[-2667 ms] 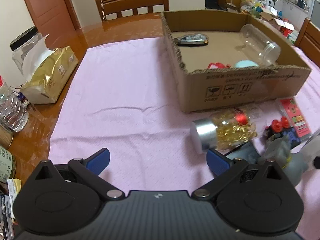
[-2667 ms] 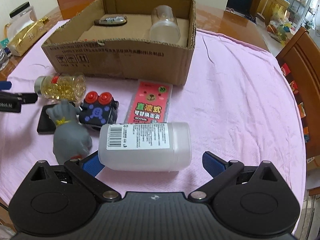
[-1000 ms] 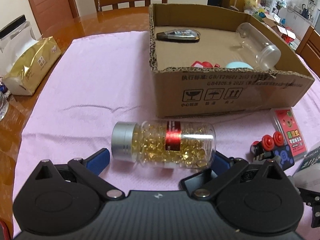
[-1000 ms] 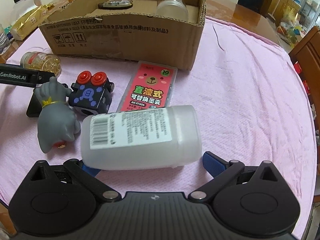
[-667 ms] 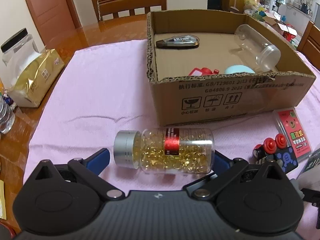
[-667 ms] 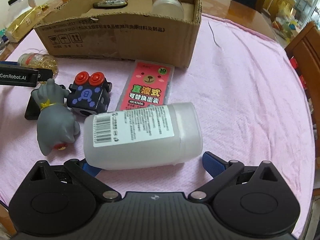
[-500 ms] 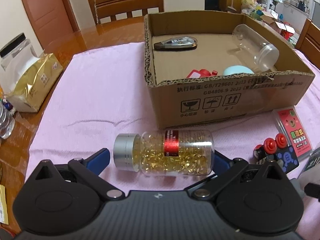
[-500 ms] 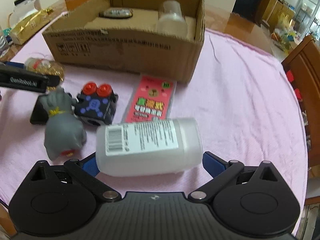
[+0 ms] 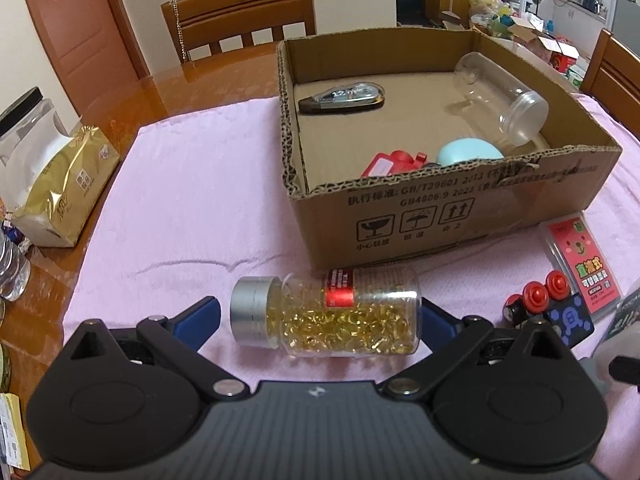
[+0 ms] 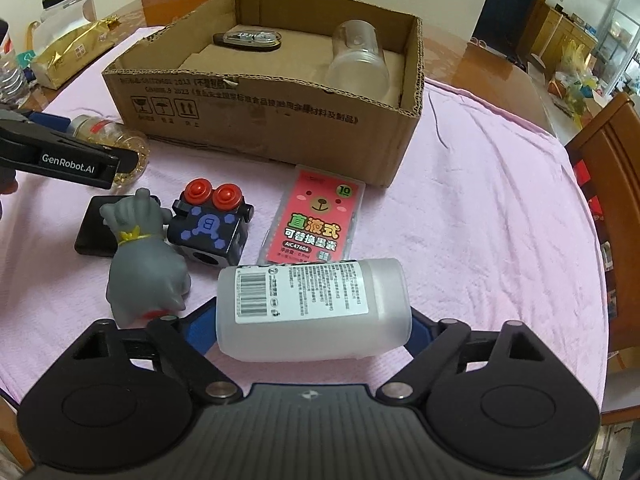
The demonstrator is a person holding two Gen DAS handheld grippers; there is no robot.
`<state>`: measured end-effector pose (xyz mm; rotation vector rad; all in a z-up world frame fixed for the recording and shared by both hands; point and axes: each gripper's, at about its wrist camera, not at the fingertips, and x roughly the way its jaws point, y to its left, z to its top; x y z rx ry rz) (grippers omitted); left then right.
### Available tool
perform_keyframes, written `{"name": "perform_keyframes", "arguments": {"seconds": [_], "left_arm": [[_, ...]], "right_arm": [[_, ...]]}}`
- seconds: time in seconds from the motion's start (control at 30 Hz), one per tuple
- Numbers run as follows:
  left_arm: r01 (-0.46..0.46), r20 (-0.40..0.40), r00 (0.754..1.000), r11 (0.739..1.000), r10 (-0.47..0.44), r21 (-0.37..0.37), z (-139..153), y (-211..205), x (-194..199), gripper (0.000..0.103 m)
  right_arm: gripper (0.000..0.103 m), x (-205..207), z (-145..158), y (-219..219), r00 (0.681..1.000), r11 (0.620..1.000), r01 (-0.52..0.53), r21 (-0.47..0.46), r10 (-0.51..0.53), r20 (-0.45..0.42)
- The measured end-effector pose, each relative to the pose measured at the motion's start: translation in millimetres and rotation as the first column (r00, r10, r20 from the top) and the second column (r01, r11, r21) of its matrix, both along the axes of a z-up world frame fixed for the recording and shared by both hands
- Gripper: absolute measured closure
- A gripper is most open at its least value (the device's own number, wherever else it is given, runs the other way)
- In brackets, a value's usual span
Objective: Organize rigid objects
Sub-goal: 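Grasp the gold-capsule jar with the left gripper while the right gripper grasps the white bottle, then carry the gold-capsule jar and white bottle into the box and release both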
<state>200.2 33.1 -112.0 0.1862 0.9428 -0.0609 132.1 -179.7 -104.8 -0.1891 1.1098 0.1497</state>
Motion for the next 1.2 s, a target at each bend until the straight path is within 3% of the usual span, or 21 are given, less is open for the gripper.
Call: {"name": "perform_keyframes", "arguments": {"seconds": [0.17,0.23,0.53,0.8,1.03,1.2], "left_arm": [[0.013,-0.002,1.000,1.000,-0.013,0.006,2.2,0.0,-0.2,0.004],[0.025,-0.005,1.000,1.000,-0.025,-0.003,3.0,0.5,-0.1,0.010],[0.063,-0.059,0.996,0.998,-0.065,-0.022,9.6,5.0,1.1,0.011],[0.165,-0.096,0.981,0.986,-0.168,-0.031,44.0,7.7,-8.4,0.011],[0.279,-0.028,0.960,0.960,-0.279,-0.011,94.6,-5.5,-8.1,0.011],[0.291,0.050,0.956,0.957,-0.290,-0.020,113.1,-18.5,13.9,0.011]], "right_arm": [[0.016,-0.2,0.0,-0.6,1.000,1.000,-0.006,-0.005,0.006,-0.002],[0.016,0.1,0.4,-0.5,1.000,1.000,-0.008,-0.006,0.008,-0.004],[0.016,-0.2,3.4,2.3,1.000,1.000,-0.030,0.003,0.030,-0.008],[0.016,-0.6,20.3,-0.2,0.994,0.994,-0.109,0.004,0.109,-0.006],[0.016,7.6,52.1,-8.9,0.981,0.981,-0.192,0.033,0.191,0.020],[0.016,17.9,74.4,-13.6,0.974,0.974,-0.223,0.037,0.221,0.058]]}}
